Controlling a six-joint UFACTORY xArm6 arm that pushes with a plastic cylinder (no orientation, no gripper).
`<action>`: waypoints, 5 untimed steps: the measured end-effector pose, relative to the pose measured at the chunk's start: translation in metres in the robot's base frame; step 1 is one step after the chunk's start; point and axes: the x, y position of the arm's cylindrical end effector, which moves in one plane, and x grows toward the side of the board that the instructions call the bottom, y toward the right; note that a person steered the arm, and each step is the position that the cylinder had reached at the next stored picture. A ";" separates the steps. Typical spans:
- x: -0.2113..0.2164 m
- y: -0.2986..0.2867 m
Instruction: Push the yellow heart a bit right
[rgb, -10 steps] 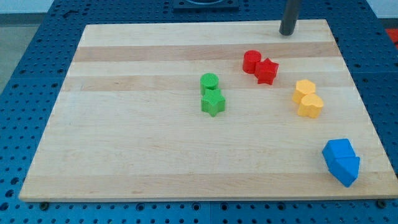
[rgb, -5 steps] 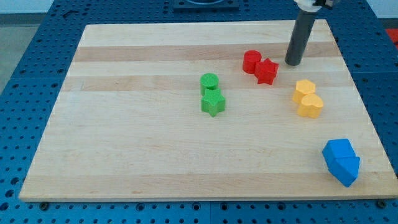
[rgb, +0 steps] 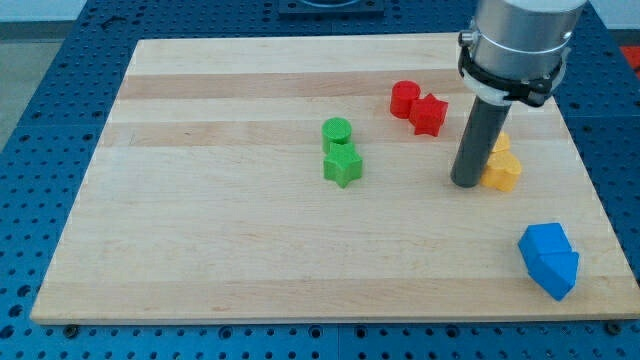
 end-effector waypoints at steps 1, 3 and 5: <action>0.000 0.000; 0.000 0.047; -0.013 0.047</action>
